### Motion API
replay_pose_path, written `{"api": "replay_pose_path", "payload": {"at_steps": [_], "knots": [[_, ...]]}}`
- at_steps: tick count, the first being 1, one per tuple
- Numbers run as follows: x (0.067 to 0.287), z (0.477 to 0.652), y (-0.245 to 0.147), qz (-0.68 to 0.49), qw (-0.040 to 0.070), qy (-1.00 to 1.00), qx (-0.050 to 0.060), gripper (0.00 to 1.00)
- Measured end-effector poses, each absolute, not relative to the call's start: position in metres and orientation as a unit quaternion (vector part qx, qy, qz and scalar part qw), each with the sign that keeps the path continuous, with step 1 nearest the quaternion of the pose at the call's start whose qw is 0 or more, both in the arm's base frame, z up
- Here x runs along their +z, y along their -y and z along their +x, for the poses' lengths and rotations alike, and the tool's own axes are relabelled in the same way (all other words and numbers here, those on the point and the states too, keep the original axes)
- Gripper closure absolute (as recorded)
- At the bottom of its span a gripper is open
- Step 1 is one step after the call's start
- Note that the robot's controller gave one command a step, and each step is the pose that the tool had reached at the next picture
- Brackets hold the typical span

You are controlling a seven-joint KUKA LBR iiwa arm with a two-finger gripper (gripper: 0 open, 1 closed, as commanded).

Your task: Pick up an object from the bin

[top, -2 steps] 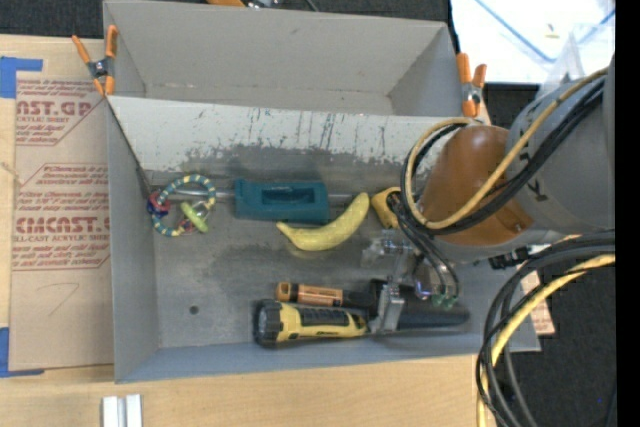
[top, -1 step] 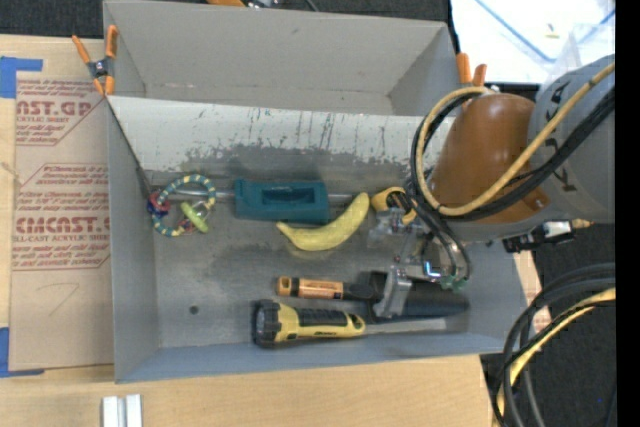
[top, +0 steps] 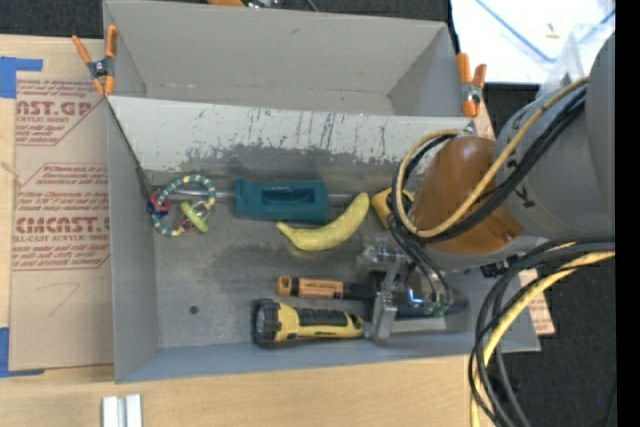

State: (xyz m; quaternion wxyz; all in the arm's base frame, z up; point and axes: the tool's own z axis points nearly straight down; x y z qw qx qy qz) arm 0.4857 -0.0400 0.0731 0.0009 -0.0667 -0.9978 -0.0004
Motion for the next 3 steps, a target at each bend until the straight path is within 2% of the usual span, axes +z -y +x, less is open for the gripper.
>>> {"api": "replay_pose_path", "payload": {"at_steps": [1,2,3], "knots": [[0.071,0.48,0.054,-0.115,-0.012,0.993,-0.002,0.0],[0.073,0.486,0.041,-0.07,0.0,0.998,-0.001,1.0],[0.073,0.486,0.041,-0.071,0.0,0.998,0.0,1.0]]}}
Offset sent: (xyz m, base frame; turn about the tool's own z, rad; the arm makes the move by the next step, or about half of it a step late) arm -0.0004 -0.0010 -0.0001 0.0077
